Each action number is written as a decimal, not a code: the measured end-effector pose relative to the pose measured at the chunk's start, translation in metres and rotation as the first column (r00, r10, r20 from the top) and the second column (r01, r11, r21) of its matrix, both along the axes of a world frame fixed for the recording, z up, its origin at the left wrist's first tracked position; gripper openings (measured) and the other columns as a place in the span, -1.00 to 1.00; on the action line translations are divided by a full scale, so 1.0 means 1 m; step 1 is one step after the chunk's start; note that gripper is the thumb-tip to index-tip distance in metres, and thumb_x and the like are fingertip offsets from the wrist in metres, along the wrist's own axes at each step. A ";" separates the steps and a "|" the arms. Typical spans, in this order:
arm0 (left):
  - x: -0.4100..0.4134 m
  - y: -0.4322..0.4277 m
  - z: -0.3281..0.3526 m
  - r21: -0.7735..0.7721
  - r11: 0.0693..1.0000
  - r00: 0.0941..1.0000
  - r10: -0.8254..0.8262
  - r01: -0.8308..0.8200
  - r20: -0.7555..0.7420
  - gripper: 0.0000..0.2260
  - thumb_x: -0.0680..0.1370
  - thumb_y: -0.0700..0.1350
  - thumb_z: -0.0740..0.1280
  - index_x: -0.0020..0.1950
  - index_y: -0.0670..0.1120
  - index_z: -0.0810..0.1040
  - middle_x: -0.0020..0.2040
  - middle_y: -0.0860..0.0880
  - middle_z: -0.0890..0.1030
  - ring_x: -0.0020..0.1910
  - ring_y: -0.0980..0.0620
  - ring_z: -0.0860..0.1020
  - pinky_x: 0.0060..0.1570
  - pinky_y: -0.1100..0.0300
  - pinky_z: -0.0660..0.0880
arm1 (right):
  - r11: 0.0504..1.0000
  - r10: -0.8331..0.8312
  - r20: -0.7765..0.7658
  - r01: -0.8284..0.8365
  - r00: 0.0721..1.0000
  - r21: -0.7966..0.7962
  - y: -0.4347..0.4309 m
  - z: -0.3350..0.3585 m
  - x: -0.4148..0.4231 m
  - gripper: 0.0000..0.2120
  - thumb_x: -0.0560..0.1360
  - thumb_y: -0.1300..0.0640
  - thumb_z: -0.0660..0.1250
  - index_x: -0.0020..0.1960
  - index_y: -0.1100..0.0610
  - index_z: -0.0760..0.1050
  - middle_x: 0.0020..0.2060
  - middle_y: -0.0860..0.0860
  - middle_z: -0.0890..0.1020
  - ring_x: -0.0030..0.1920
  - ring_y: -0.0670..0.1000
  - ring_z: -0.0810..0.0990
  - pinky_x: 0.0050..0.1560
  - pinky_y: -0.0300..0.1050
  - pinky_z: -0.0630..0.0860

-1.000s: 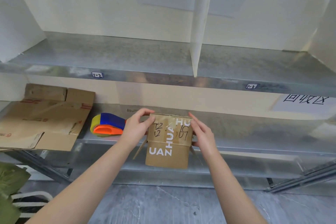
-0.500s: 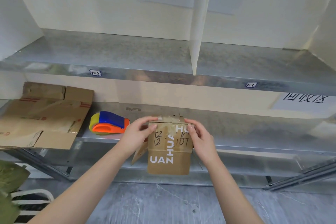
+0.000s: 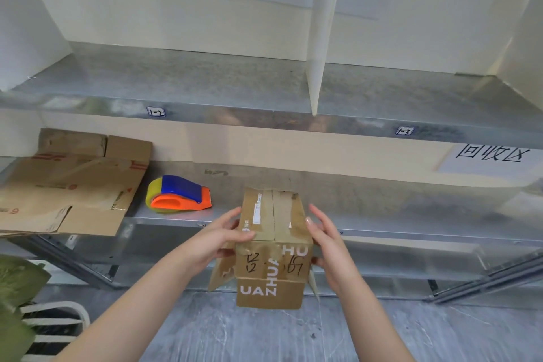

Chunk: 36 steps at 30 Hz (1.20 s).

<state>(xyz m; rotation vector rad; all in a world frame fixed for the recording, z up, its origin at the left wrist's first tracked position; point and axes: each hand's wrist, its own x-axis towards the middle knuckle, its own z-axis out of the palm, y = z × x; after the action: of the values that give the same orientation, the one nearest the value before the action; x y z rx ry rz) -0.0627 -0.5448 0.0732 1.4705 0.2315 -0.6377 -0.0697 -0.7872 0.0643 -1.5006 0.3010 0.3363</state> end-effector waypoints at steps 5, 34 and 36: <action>-0.005 -0.015 -0.004 0.045 0.990 0.989 0.130 -0.133 0.069 -0.53 0.48 0.07 0.45 0.33 0.11 0.36 0.26 0.08 0.51 0.16 0.08 0.54 0.14 0.09 0.47 | 0.998 0.053 -0.143 -0.048 0.988 0.035 0.010 -0.003 -0.002 -0.55 0.49 0.15 0.40 0.36 0.02 0.46 0.09 -0.01 0.67 -0.02 -0.01 0.69 -0.22 -0.21 0.55; 0.035 -0.006 0.009 -0.082 0.988 0.966 0.148 -0.133 0.212 -0.24 0.32 0.14 0.52 0.43 0.11 0.24 0.25 0.04 0.56 0.23 -0.01 0.53 0.32 -0.01 0.39 | 0.985 0.161 0.138 -0.152 0.977 -0.076 -0.001 0.026 0.043 -0.08 0.22 -0.13 0.43 0.50 -0.16 0.10 0.38 -0.16 0.39 0.31 -0.08 0.45 0.26 0.03 0.42; 0.036 -0.007 0.005 -0.069 0.990 0.960 0.139 -0.126 0.244 -0.29 0.34 -0.09 0.51 0.40 0.11 0.26 0.27 0.00 0.54 0.26 -0.02 0.51 0.33 0.00 0.39 | 0.968 0.213 0.156 -0.187 0.965 -0.165 -0.003 0.025 0.043 -0.06 0.24 0.12 0.39 0.53 -0.12 0.06 0.38 -0.08 0.41 0.27 -0.02 0.48 0.12 -0.13 0.47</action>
<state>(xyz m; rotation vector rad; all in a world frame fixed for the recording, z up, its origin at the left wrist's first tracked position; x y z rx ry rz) -0.0270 -0.5514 0.0780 1.4543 0.1161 -0.3446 -0.0265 -0.7905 0.0895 -1.7014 0.0356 0.3475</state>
